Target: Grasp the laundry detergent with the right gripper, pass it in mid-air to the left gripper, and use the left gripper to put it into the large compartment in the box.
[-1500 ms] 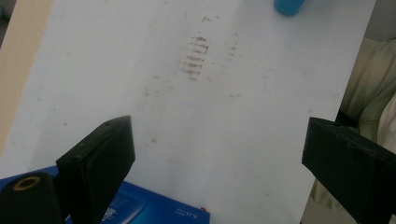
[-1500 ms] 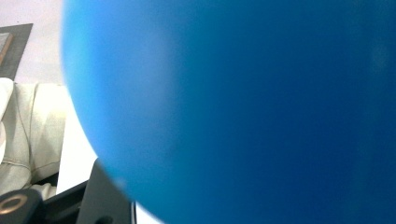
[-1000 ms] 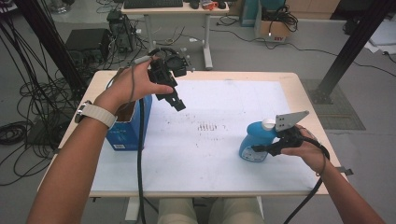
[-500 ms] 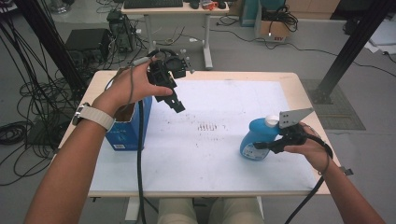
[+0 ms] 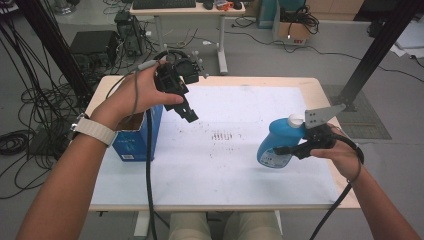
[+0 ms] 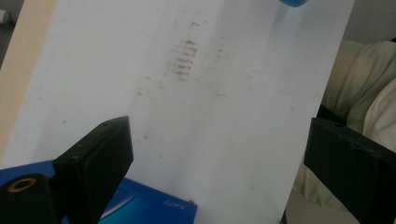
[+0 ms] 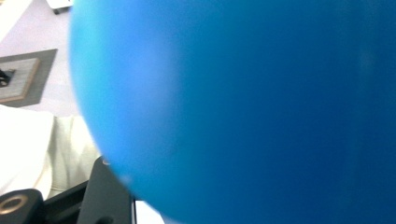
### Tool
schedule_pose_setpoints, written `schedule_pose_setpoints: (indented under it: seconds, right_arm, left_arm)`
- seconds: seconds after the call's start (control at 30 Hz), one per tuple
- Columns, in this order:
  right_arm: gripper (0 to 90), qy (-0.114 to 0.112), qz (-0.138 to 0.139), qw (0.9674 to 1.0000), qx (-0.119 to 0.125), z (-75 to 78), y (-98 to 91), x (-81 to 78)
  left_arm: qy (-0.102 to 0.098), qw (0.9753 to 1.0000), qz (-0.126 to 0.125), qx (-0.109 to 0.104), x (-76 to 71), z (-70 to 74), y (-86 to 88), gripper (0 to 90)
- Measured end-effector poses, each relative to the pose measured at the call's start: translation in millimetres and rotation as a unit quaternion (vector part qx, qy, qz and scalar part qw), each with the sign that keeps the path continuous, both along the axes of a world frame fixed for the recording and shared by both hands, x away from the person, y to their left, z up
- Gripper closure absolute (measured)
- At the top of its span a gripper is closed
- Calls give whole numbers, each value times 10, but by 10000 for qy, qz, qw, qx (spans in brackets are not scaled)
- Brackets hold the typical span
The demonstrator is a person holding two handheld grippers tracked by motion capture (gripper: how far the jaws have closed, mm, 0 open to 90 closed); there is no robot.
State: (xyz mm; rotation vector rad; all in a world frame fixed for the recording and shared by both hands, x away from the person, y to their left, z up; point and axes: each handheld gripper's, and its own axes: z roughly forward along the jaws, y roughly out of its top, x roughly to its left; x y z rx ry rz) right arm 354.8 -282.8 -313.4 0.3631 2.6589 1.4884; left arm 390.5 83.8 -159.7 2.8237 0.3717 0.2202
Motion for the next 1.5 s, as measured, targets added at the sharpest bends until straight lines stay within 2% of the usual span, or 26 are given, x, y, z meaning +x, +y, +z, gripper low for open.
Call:
schedule_pose_setpoints:
  seconds: [0.07, 0.1, 0.3, 0.6, 0.77, 0.97, 1.5]
  right_arm:
    - [434, 25, 34, 10000, 14, 31, 13, -5]
    - [434, 62, 102, 9999, 28, 94, 43, -19]
    - [435, -121, 372, 9992, -22, 271, 142, -51]
    - [435, -135, 679, 9975, -167, 434, 324, -51]
    - [435, -123, 831, 9962, -224, 499, 430, -36]
    - [435, -121, 966, 9947, -325, 521, 558, -26]
    - [436, -158, 1240, 9906, -561, 447, 933, 23]
  left_arm:
    - [-33, 10000, -42, 18, -24, 25, -18, 84]
    - [-45, 10000, -66, 23, -63, 56, -46, 85]
    - [-102, 9996, -261, 5, -197, 156, -147, 86]
    - [5, 9984, -556, -99, -343, 266, -252, 85]
    - [13, 9982, -591, 16, -389, 287, -292, 84]
    - [12, 9979, -651, 44, -431, 294, -325, 83]
    - [233, 9966, -777, 127, -499, 241, -405, 69]
